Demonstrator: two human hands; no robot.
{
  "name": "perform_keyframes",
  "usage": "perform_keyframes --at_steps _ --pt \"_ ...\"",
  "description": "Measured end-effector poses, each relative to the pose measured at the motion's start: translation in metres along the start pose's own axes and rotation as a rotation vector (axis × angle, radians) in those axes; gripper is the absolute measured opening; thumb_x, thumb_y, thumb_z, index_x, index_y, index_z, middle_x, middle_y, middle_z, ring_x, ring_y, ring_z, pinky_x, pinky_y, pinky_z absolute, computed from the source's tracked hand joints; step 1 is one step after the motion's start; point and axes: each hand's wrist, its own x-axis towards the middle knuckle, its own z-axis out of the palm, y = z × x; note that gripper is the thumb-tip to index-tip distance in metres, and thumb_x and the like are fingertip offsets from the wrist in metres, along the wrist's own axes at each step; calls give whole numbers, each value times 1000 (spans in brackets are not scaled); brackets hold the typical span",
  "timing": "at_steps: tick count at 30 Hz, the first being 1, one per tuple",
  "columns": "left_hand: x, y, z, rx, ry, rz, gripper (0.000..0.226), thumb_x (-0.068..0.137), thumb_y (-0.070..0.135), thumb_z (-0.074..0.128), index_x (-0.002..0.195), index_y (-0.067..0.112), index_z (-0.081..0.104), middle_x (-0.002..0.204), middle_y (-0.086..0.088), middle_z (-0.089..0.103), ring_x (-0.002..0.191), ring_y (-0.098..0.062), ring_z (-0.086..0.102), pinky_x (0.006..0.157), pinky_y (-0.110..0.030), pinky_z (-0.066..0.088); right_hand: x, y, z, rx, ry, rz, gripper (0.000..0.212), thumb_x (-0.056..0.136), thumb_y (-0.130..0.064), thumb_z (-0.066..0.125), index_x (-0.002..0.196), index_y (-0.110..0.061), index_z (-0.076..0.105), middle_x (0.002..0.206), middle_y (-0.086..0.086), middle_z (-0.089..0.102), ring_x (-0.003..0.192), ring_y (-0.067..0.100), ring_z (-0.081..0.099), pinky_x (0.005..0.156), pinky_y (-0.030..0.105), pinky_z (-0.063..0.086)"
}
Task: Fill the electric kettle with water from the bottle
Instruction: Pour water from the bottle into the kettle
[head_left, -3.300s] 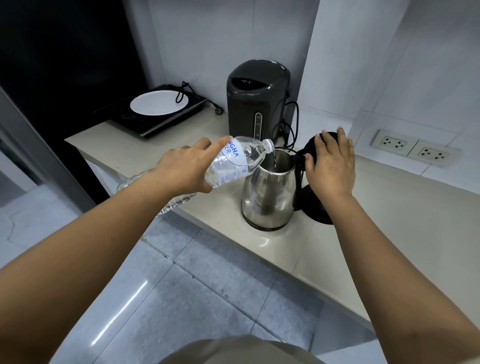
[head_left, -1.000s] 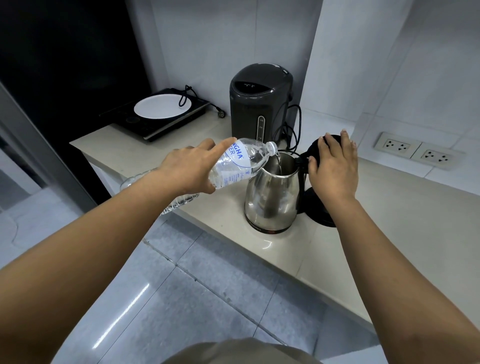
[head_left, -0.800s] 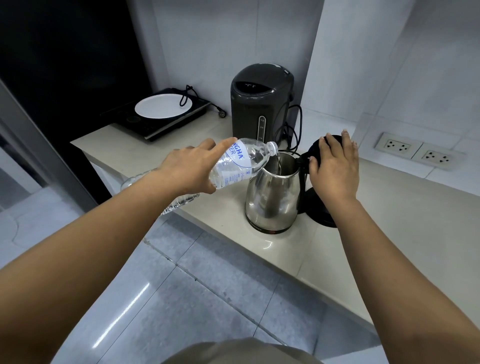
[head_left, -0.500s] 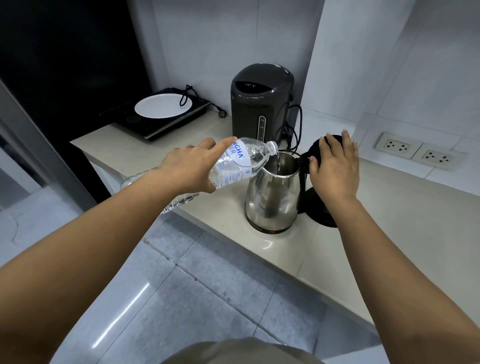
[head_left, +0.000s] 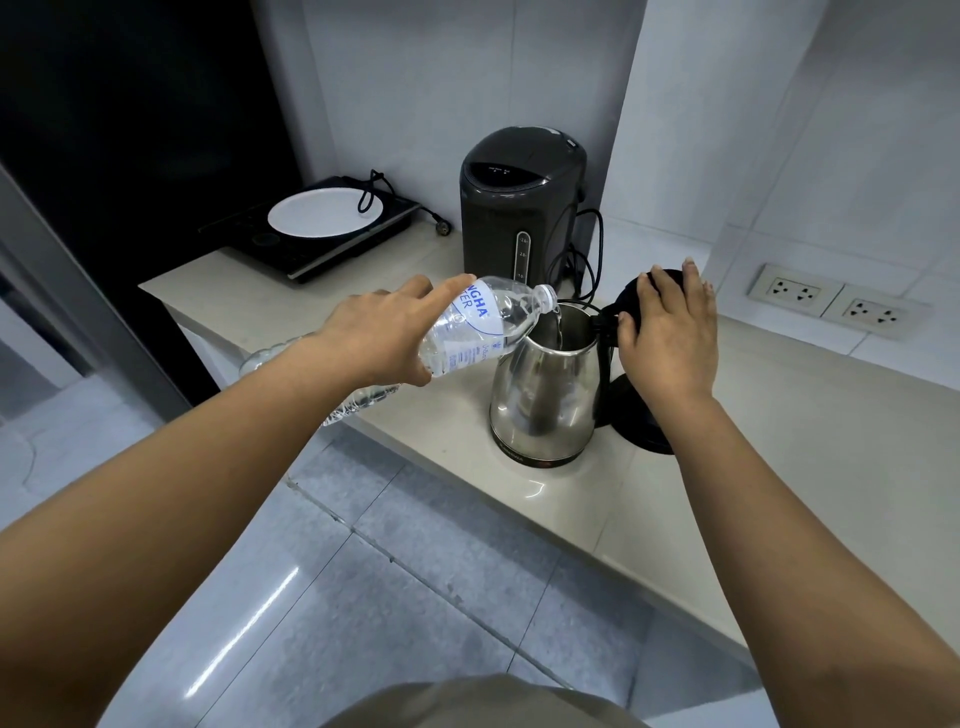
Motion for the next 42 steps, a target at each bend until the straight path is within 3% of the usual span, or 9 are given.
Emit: perform_keyframes --at_steps 13,27,33,42 --pt "-1 7 8 -57 -1 -17 113 71 42 78 149 42 -4 132 0 43 102 -33 57 74 -40 48 1 0 -2 -24 -20 0 49 96 -29 47 138 -6 47 149 10 42 148 30 15 120 41 5" --pt "-6 45 43 -556 91 -65 119 66 41 82 147 45 -5 134 1 40 104 -33 58 82 -46 51 1 0 -9 -74 -108 4 50 98 -31 45 143 -11 41 155 6 33 150 27 8 121 45 5" --pt "-5 67 51 -696 158 -71 123 67 40 84 150 37 -6 138 -1 37 101 -31 60 79 -44 52 -7 4 -15 -98 -116 1 52 98 -31 43 148 -15 35 159 5 23 150 24 8 121 45 7" --pt "3 107 54 -847 178 92 127 63 41 87 149 39 -7 144 -1 33 120 -27 51 88 -47 51 -50 35 -36 -136 -128 126 55 102 -32 33 153 -14 21 161 5 17 150 21 9 122 39 3"
